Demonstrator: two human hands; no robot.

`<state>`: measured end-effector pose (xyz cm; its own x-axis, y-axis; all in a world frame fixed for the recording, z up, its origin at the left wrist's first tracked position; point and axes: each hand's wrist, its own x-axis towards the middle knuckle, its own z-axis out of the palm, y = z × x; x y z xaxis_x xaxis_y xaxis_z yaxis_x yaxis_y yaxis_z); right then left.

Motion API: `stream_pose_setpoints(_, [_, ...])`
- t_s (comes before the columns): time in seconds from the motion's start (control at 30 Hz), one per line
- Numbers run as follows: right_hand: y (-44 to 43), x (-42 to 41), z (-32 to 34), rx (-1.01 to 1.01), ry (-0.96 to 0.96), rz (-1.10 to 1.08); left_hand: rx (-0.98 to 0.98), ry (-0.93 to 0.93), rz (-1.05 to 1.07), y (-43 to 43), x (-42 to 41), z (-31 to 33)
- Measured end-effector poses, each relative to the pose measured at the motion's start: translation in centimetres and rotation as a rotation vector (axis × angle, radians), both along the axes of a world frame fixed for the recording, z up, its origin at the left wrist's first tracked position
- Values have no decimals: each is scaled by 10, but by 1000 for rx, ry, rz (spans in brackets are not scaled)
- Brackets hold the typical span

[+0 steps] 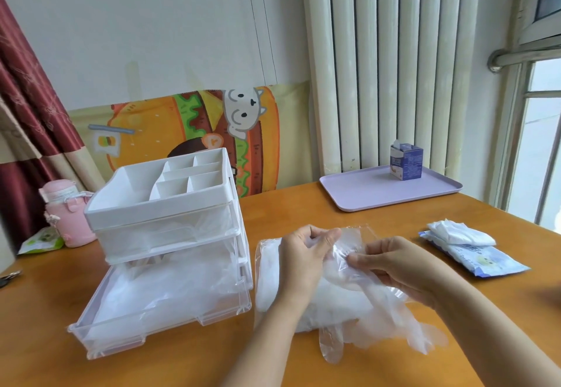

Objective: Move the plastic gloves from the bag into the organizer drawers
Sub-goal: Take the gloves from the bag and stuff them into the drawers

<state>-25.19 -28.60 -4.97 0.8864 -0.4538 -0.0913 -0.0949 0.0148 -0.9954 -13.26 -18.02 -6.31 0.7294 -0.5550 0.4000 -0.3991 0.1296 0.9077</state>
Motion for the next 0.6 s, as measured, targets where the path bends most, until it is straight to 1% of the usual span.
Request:
stream_pose_setpoints(0.1, [1, -2, 5, 49, -93, -69, -25, -63, 31, 5, -1, 8])
stream_pose_setpoints(0.17, [1, -6, 9, 44, -122, -113, -19, -96, 28, 7, -1, 10])
stream_pose_setpoints(0.23, [-1, -9, 11, 49, -131, -151, 3, -102, 24, 9, -1, 10])
stream_pose_setpoints(0.3, [-3, -10, 12, 116, -169, -220, 27, -99, 48, 9, -1, 7])
stream_pose_setpoints(0.37, [-7, -8, 13, 130, -240, -320, 83, -93, 92, 9, 1, 2])
stream_pose_setpoints(0.4, [-9, -8, 13, 102, -279, -382, 119, -105, 118, 8, 4, -1])
stream_pose_setpoints(0.47, [-14, -10, 16, 29, -358, -525, 218, -183, 192, 8, 10, -8])
stream_pose_setpoints(0.5, [-15, -13, 19, 24, -418, -576, 279, -243, 239, 8, 13, -12])
stream_pose_setpoints(0.53, [-17, -17, 23, 34, -488, -597, 338, -297, 284, 7, 17, -17])
stream_pose_setpoints(0.6, [-15, -26, 34, 63, -584, -568, 441, -319, 339, 7, 23, -26])
